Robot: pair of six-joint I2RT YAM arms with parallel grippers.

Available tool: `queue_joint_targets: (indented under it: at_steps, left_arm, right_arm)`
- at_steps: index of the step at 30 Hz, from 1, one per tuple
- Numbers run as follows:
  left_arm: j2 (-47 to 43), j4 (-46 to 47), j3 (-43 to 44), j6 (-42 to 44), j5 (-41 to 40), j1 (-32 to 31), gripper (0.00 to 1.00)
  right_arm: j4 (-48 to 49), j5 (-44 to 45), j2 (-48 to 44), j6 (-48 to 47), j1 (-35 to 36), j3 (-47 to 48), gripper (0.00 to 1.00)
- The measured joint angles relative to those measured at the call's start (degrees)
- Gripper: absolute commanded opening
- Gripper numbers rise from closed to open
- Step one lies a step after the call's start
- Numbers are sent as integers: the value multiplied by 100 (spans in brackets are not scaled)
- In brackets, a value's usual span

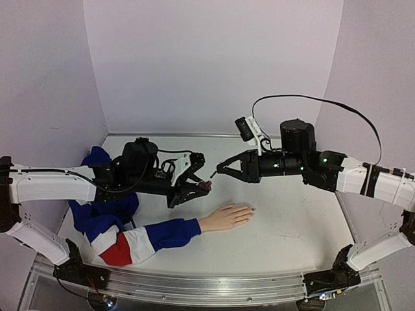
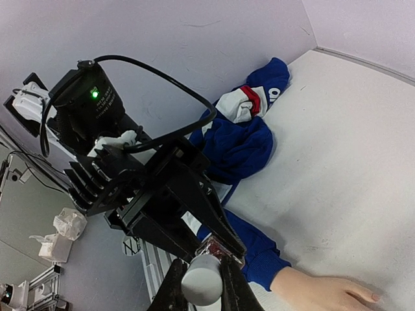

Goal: Paint the nails

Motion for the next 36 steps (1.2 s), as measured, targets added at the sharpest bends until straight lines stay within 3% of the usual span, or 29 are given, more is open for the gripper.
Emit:
queue_joint_targets:
  at_steps: [36]
  left_arm:
    - [0,0,0,-11,-52,0,0]
  right_arm:
    - [-2,214,120,0,70,-184,0]
